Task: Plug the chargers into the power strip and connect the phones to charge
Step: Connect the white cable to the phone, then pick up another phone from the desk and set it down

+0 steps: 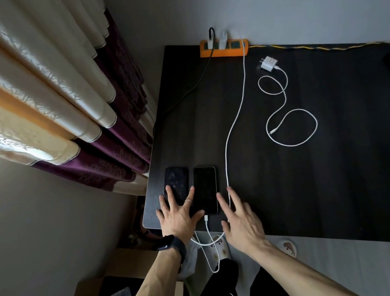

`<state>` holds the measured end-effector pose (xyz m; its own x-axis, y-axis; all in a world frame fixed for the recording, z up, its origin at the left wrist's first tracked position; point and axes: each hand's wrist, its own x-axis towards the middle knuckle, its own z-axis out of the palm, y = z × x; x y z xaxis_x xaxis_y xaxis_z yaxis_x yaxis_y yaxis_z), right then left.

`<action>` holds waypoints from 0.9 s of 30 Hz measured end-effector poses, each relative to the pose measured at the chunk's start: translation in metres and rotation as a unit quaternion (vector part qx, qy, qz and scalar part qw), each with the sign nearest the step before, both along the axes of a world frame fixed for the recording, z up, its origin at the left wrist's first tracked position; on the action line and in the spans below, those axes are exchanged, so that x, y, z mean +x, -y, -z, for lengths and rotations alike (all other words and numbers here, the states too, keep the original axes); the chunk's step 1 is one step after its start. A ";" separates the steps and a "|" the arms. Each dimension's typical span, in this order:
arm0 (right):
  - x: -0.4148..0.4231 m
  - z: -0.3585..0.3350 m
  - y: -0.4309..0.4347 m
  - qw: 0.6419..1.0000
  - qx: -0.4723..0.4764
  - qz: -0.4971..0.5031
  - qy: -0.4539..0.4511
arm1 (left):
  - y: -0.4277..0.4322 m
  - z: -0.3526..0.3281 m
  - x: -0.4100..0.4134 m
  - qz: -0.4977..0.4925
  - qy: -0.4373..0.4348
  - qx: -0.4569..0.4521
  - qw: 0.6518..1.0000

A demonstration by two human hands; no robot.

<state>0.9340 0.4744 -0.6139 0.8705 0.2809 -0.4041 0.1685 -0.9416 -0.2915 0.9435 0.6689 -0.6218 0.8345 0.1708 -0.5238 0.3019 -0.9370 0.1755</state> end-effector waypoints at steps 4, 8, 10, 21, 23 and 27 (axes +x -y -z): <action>0.002 -0.005 -0.009 0.998 -0.003 -0.065 -0.024 | -0.010 0.002 -0.003 0.011 0.010 0.009 1.000; 0.000 -0.009 -0.016 0.997 -0.010 -0.061 -0.043 | -0.026 0.005 -0.011 0.026 0.032 0.003 0.999; 0.000 -0.010 -0.016 0.997 -0.008 -0.052 -0.049 | -0.030 0.005 -0.009 0.027 0.030 -0.011 0.999; 0.002 -0.014 0.005 0.993 0.085 -0.020 -0.078 | -0.012 -0.019 0.008 0.009 -0.010 -0.012 1.000; 0.001 -0.024 0.016 0.991 0.115 -0.007 -0.064 | -0.007 -0.029 0.010 0.014 0.010 -0.010 1.000; 0.000 -0.053 0.054 0.988 0.145 0.042 -0.018 | 0.018 -0.054 0.020 0.032 0.042 -0.018 0.998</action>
<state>0.9337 0.4202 -0.5612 0.8825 0.3158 -0.3484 0.0773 -0.8283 -0.5549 0.9638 0.6508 -0.5680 0.8842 0.0972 -0.4570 0.2240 -0.9465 0.2323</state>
